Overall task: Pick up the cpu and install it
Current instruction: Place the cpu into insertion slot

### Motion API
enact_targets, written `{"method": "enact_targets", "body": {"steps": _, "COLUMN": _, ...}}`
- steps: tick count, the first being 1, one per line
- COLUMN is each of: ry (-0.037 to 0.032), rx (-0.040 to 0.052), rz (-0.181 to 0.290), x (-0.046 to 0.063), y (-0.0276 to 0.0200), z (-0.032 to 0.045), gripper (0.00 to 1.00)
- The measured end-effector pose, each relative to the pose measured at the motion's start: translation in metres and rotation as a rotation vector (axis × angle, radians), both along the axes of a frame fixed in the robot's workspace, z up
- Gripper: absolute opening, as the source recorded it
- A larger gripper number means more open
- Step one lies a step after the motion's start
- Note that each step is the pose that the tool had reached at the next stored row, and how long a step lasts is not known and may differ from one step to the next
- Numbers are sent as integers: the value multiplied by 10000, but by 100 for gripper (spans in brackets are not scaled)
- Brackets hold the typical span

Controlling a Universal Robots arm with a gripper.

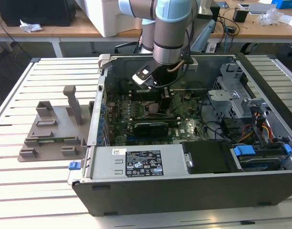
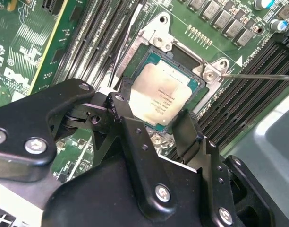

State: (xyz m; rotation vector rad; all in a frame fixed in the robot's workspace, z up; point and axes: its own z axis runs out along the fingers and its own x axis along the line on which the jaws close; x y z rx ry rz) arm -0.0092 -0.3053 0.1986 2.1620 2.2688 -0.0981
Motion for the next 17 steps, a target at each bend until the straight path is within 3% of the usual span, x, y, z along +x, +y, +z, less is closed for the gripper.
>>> {"method": "enact_targets", "body": {"steps": 4, "ry": 1, "rx": -3, "rz": 10, "x": 5, "y": 11, "z": 6, "gripper": 62}}
{"method": "enact_targets", "body": {"steps": 10, "ry": -25, "rx": -5, "rz": 9, "x": 2, "y": 11, "z": 140, "gripper": 60}}
{"method": "enact_targets", "body": {"steps": 13, "ry": -34, "rx": -3, "rz": 8, "x": -9, "y": 10, "z": 146, "gripper": 42}}
{"method": "enact_targets", "body": {"steps": 15, "ry": -56, "rx": -6, "rz": 10, "x": -39, "y": 3, "z": 148, "gripper": 36}}
{"method": "enact_targets", "body": {"steps": 17, "ry": -86, "rx": -5, "rz": 8, "x": -103, "y": -13, "z": 148, "gripper": 11}}
